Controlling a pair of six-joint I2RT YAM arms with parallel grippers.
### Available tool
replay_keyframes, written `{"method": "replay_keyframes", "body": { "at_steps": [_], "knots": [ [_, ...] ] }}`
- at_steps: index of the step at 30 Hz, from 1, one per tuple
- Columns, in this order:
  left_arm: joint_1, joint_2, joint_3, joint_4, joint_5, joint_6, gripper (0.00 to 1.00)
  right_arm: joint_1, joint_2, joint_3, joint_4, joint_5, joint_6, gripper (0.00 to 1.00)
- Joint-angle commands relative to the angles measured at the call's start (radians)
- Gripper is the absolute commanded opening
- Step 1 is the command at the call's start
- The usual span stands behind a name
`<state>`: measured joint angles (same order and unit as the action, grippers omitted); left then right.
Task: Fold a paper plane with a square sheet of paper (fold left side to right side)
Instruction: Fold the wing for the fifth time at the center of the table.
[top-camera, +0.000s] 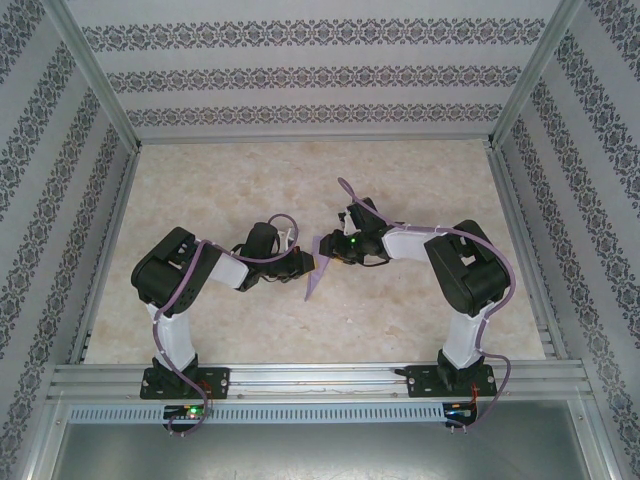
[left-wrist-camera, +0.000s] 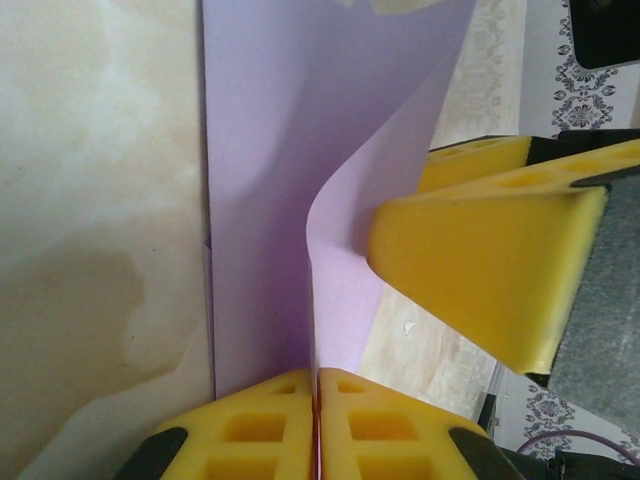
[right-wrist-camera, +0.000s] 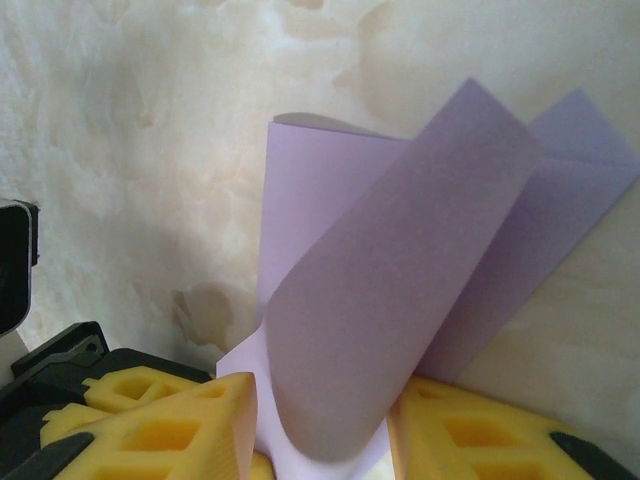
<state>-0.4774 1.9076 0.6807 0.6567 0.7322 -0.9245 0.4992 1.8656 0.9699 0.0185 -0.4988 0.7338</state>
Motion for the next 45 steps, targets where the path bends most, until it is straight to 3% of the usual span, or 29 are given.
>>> {"method": "replay_keyframes", "body": {
  "at_steps": [1,21,31,45],
  "knots": [
    [-0.017,0.096,0.017,-0.116,-0.204,0.045,0.09,-0.009,-0.026,-0.017,0.025,-0.05,0.006,0.35],
    [-0.016,0.094,0.013,-0.125,-0.217,0.039,0.07,-0.033,-0.105,-0.064,-0.016,-0.028,0.006,0.37],
    [-0.014,0.086,0.004,-0.136,-0.238,0.036,0.06,-0.02,-0.091,-0.005,-0.035,-0.029,-0.025,0.16],
    [-0.004,0.074,-0.022,-0.148,-0.287,0.012,0.01,-0.017,0.005,0.056,-0.02,-0.021,-0.039,0.11]
  ]
}}
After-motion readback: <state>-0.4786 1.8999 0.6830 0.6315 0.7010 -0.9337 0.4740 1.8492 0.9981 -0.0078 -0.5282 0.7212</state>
